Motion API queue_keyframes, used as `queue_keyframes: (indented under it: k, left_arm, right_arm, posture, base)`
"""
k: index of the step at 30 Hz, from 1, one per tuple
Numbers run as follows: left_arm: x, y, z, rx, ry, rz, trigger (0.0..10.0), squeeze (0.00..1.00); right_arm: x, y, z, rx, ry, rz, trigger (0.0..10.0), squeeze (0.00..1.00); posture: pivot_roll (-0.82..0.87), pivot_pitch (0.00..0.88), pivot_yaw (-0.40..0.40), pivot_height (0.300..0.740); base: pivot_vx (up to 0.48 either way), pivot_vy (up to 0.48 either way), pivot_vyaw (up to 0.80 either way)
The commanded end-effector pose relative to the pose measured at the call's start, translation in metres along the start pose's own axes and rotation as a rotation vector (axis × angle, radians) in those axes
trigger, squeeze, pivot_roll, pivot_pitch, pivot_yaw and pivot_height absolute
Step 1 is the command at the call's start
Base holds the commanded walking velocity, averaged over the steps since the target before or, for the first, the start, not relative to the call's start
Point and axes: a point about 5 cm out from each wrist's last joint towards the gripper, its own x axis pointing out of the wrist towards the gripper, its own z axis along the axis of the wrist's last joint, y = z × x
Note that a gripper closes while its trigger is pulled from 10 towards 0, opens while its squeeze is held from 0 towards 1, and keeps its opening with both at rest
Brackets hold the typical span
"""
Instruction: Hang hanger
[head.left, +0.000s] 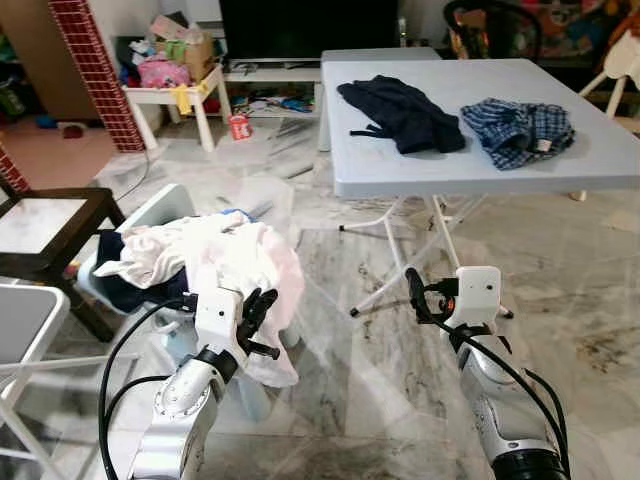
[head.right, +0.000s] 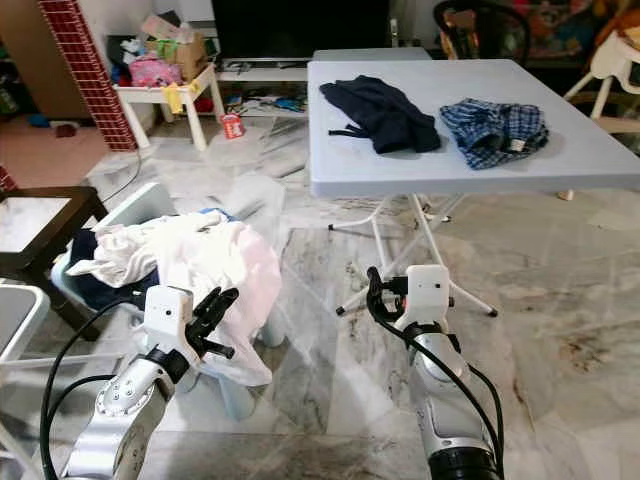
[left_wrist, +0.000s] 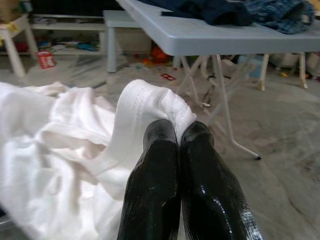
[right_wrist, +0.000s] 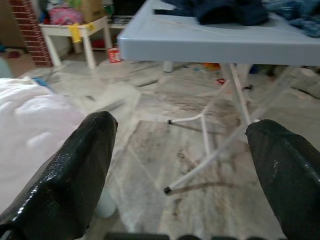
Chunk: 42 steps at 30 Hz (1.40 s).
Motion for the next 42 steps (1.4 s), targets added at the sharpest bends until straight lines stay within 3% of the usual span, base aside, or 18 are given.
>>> queue_keyframes:
  k: [1, 23, 30, 42]
  left_arm:
    - [0.002, 0.001, 0.003, 0.004, -0.011, -0.009, 10.0, 0.00]
    - [0.003, -0.003, 0.003, 0.006, -0.005, -0.037, 10.0, 0.00]
    - [0.003, -0.009, 0.000, 0.012, 0.009, -0.072, 10.0, 0.00]
    - [0.002, -0.017, -0.004, 0.013, 0.038, -0.137, 10.0, 0.00]
  right_arm:
    - [0.001, 0.003, 0.006, 0.000, -0.027, 0.006, 10.0, 0.00]
    - [0.002, 0.004, 0.004, 0.002, -0.020, 0.009, 10.0, 0.00]
    - [0.003, 0.006, 0.005, 0.005, -0.021, 0.013, 10.0, 0.00]
    - [0.003, 0.008, 0.003, 0.006, -0.014, 0.014, 10.0, 0.00]
  posture:
    - [-0.09, 0.000, 0.038, 0.740]
    - [-0.08, 0.000, 0.040, 0.740]
    - [-0.08, 0.000, 0.040, 0.740]
    - [-0.08, 0.000, 0.049, 0.740]
  base:
    - [0.394, 0.000, 0.00]
    - [0.307, 0.000, -0.51]
    - [0.310, 0.000, -0.06]
    - [0.303, 0.000, -0.73]
